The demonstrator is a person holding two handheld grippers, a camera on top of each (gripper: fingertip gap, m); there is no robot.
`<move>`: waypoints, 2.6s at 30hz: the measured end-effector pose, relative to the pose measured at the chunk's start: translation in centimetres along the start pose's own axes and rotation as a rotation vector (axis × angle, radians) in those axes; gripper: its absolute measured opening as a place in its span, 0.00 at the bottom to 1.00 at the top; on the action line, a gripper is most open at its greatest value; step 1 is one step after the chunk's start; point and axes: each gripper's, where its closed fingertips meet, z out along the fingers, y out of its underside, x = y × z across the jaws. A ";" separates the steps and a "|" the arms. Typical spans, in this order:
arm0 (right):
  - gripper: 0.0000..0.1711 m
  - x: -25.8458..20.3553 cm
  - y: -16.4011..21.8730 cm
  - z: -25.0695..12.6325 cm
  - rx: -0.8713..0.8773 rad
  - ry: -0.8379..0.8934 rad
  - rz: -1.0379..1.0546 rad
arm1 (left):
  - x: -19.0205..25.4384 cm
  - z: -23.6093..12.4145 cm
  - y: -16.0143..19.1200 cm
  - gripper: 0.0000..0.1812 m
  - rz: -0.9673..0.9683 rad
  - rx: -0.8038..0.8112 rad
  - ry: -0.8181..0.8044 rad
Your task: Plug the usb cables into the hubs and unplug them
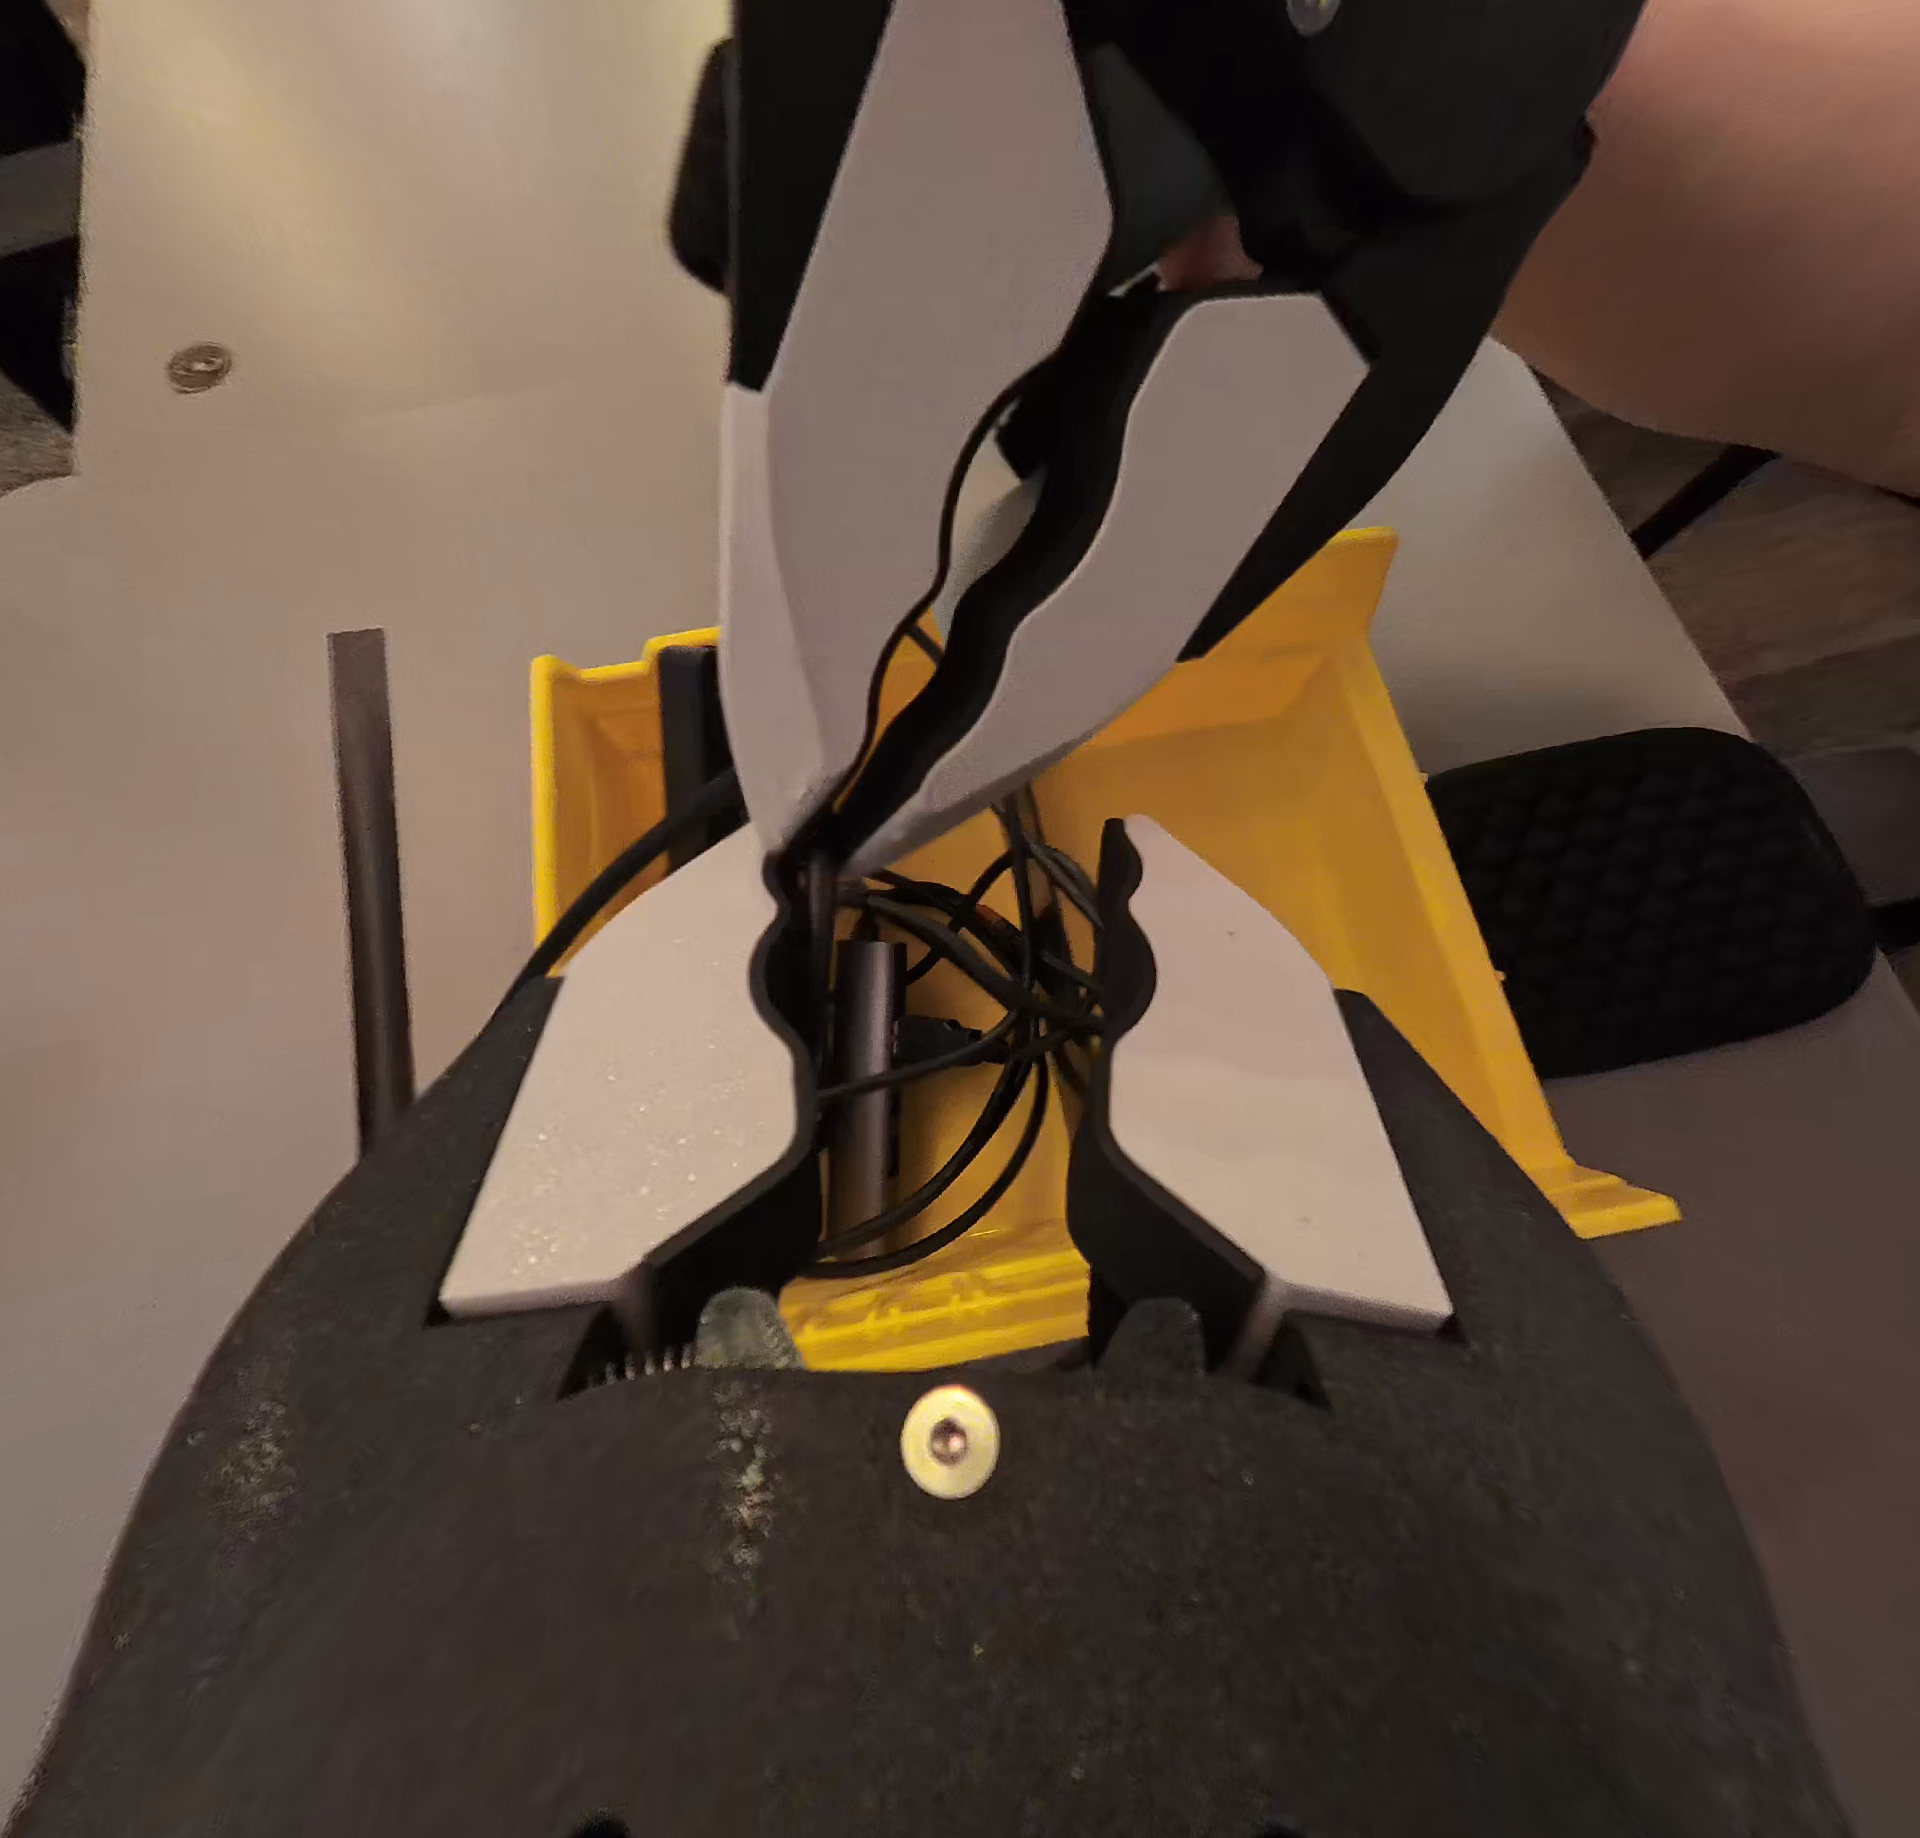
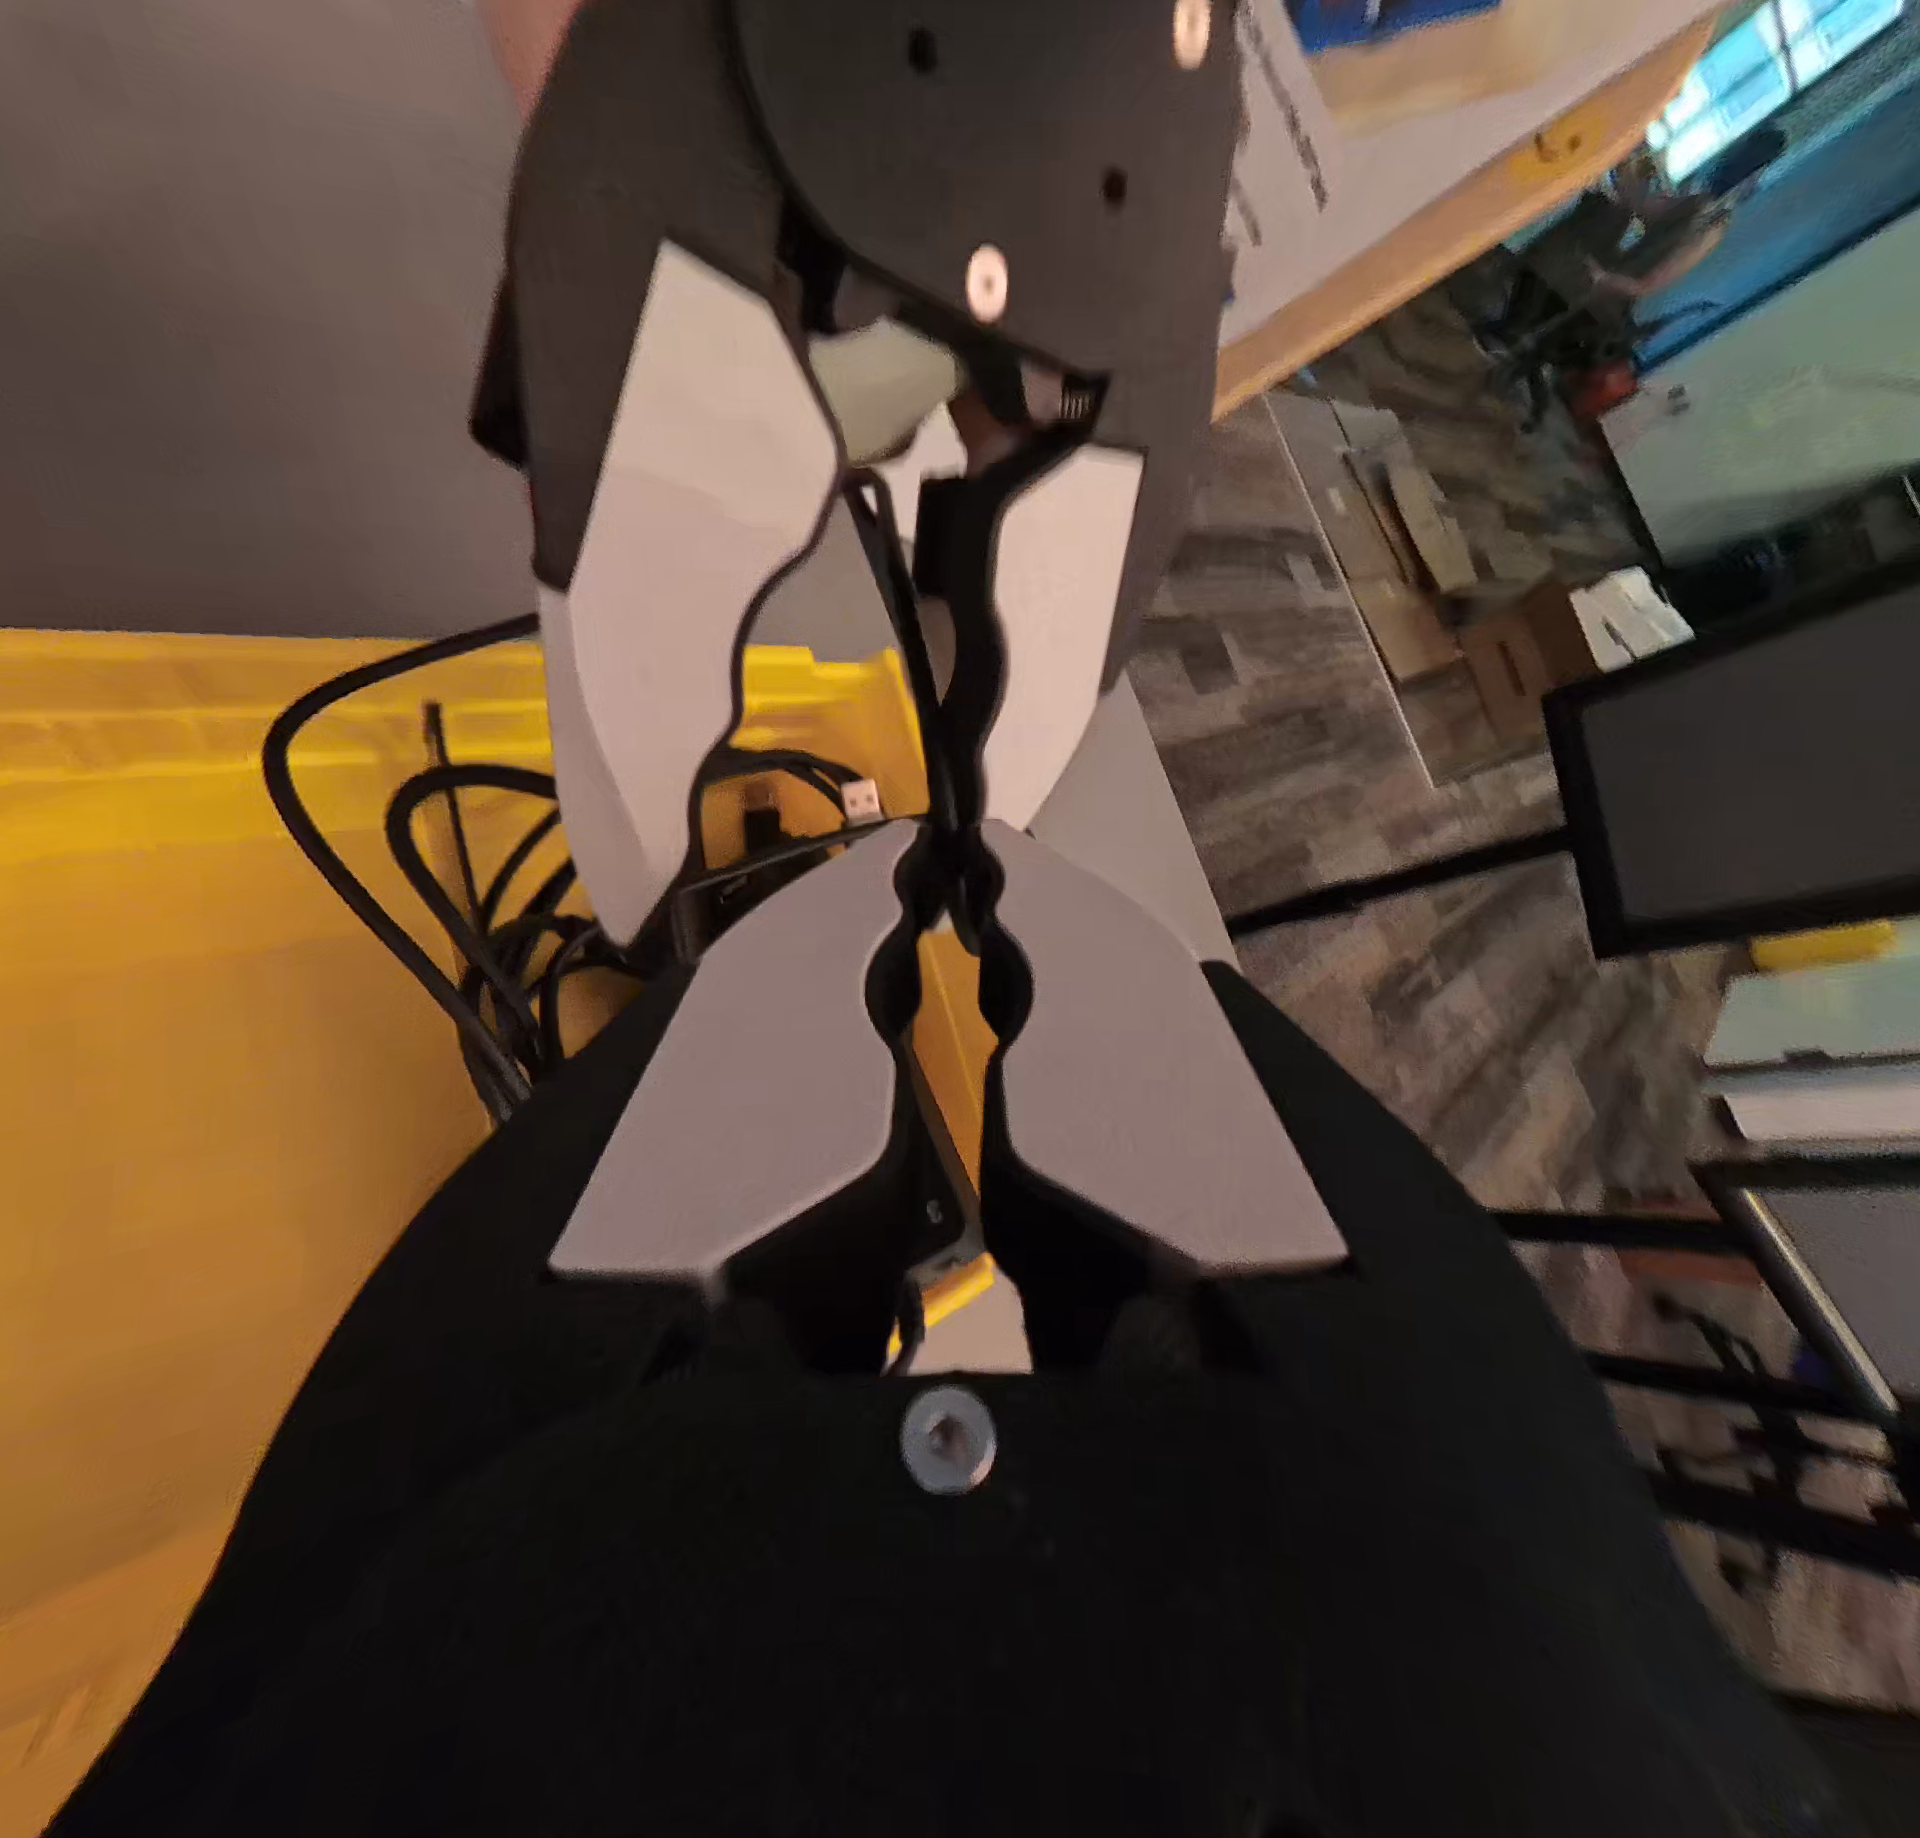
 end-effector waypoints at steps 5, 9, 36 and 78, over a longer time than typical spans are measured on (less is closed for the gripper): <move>0.03 -1.9 5.0 -0.5 -0.213 -0.121 0.207 | -1.6 -4.8 -1.5 0.32 -0.049 0.183 -0.105; 0.03 -5.2 8.5 -0.6 -0.364 -0.351 0.464 | 0.2 -10.4 -4.0 0.31 -0.073 0.419 -0.114; 0.07 -7.6 10.2 1.0 -0.588 -0.430 0.600 | 14.7 -19.2 6.8 0.28 -0.156 0.475 -0.416; 0.24 -1.7 5.2 -8.2 -0.132 0.250 1.045 | 15.8 -25.5 8.8 0.29 -0.266 0.460 -0.563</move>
